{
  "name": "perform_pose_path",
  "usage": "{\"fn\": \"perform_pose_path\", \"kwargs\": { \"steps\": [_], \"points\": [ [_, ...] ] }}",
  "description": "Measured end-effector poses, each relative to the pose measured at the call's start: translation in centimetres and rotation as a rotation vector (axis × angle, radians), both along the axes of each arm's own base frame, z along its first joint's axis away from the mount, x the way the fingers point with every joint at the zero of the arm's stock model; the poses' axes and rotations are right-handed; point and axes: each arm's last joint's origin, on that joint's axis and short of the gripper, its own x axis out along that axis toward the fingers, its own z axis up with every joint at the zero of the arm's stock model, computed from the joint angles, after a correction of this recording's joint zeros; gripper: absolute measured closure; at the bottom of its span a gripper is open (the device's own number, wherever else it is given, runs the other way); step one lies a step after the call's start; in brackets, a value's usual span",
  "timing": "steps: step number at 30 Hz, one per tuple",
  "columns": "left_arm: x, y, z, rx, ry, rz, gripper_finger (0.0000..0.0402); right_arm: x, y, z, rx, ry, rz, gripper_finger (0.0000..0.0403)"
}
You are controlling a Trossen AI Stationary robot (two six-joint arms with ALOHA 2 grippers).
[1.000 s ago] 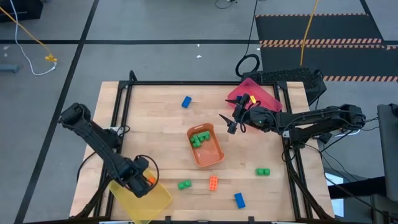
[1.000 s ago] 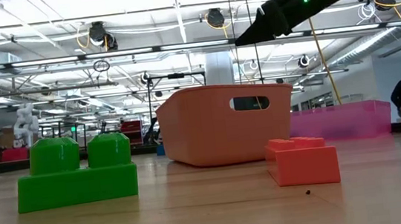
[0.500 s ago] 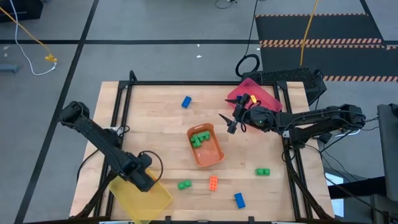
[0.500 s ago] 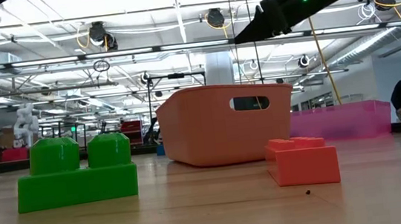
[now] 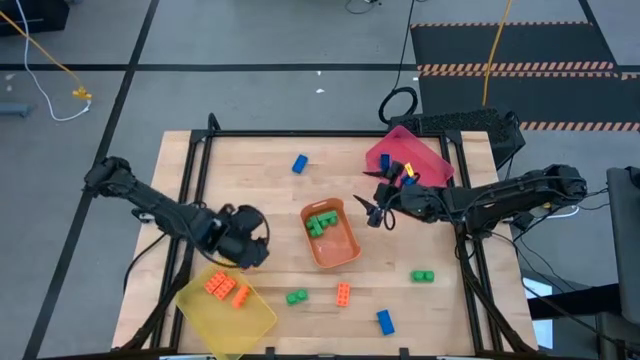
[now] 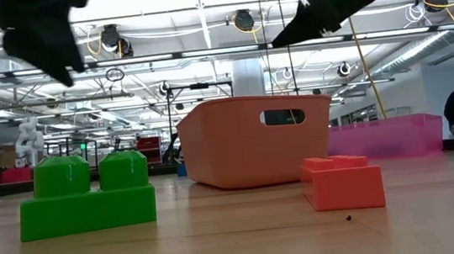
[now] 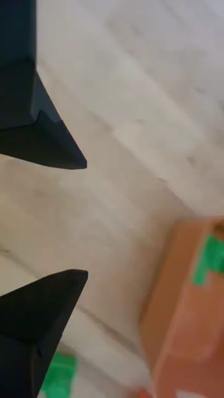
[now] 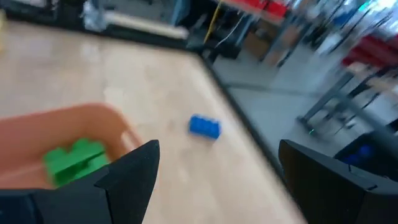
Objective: Sort & place blocks by color
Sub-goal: Put the green game piece into the orange bin
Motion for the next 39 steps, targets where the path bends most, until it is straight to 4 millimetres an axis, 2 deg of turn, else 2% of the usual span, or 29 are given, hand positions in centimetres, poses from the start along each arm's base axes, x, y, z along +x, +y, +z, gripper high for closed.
{"fn": "perform_pose_path", "kwargs": {
  "steps": [5,10,17,22,32,39],
  "points": [
    [2.5,0.2,0.9,-0.048,-0.139,-0.201,0.0138,-0.1,0.4,0.6,0.128,0.116,0.022,0.0081],
    [3.9,-0.6,1.3,-0.130,-0.227,-0.358,0.0146,-0.4,0.7,0.3,0.173,0.150,-0.002,0.0081],
    [6.1,-2.5,-2.4,-0.158,-0.118,-0.416,0.0147,-0.7,0.8,-0.9,0.221,0.163,-0.029,0.0081],
    [7.7,-4.1,-4.7,-0.278,-0.108,-0.486,0.0147,-1.0,0.9,-1.6,0.225,0.191,-0.030,0.0081],
    [7.9,-7.0,-7.7,-0.366,-0.036,-0.521,0.0147,-1.1,0.9,-1.7,0.207,0.208,-0.022,0.0081],
    [8.0,-7.3,-9.0,-0.359,0.011,-0.497,0.0147,-1.2,0.8,-1.9,0.183,0.235,-0.019,0.0081]
  ]
}}
